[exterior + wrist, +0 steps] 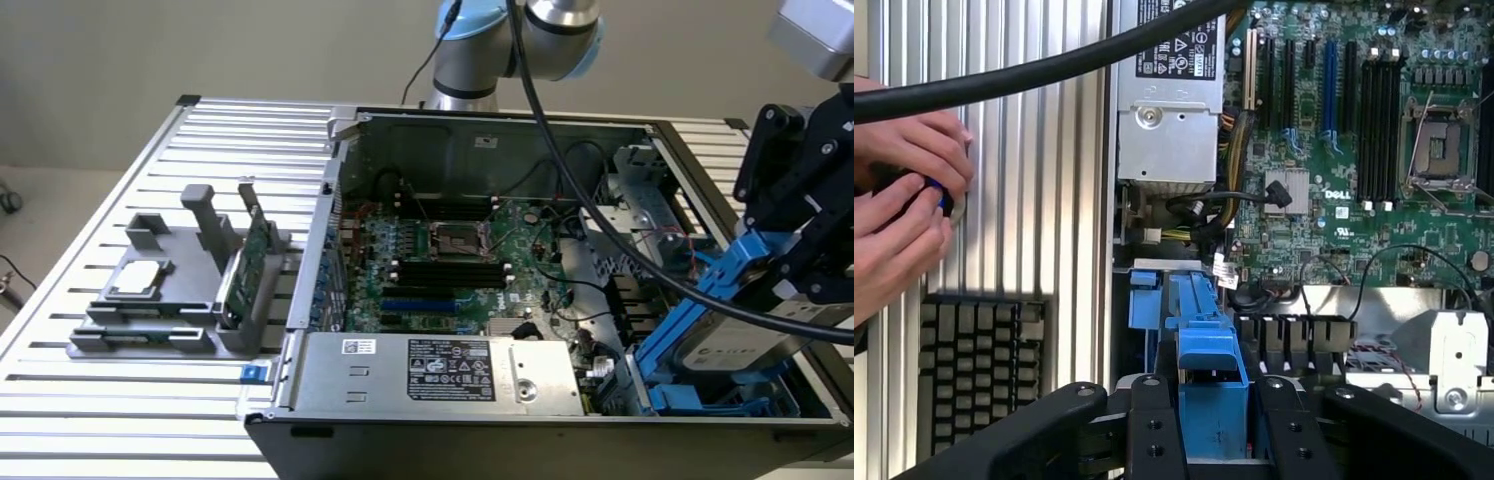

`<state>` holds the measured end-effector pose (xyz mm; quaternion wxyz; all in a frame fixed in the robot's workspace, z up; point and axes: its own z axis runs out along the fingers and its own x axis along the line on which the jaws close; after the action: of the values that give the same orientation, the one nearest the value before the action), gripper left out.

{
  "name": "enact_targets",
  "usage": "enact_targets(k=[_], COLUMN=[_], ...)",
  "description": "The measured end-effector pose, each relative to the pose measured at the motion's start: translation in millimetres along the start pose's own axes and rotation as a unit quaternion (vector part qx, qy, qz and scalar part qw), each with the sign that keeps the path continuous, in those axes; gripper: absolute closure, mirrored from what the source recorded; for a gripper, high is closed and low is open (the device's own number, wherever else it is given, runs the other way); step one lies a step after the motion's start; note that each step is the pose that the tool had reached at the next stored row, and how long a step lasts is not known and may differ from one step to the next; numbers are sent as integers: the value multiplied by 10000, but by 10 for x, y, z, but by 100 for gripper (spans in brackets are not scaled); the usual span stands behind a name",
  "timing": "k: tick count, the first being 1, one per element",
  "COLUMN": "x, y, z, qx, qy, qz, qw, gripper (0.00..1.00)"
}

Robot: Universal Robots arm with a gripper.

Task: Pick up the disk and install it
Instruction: 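Insert the disk into the insertion slot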

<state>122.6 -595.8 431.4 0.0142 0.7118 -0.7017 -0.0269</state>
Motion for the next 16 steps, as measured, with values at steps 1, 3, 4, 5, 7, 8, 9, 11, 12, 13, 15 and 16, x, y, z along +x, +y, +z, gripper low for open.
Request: enact_targets(k=[1, 3, 4, 5, 7, 8, 9, 11, 12, 13, 15, 16], x=[0, 1, 1, 1, 1, 1, 1, 1, 1, 1, 2, 2], y=[0, 0, 0, -1, -1, -1, -1, -2, -1, -1, 0, 0], z=[3, 8, 9, 11, 15, 18, 21, 28, 33, 38, 46, 50], qx=[0, 0, 0, 0, 0, 0, 0, 1, 1, 1, 1, 1], qy=[0, -1, -2, -3, -6, -8, -9, -11, -12, -14, -17, -19], qz=[0, 0, 0, 1, 3, 5, 7, 13, 18, 23, 32, 36], qw=[10000, 10000, 10000, 10000, 10000, 10000, 10000, 10000, 10000, 10000, 10000, 10000], gripper=[67, 67, 67, 67, 67, 67, 67, 67, 67, 67, 67, 67])
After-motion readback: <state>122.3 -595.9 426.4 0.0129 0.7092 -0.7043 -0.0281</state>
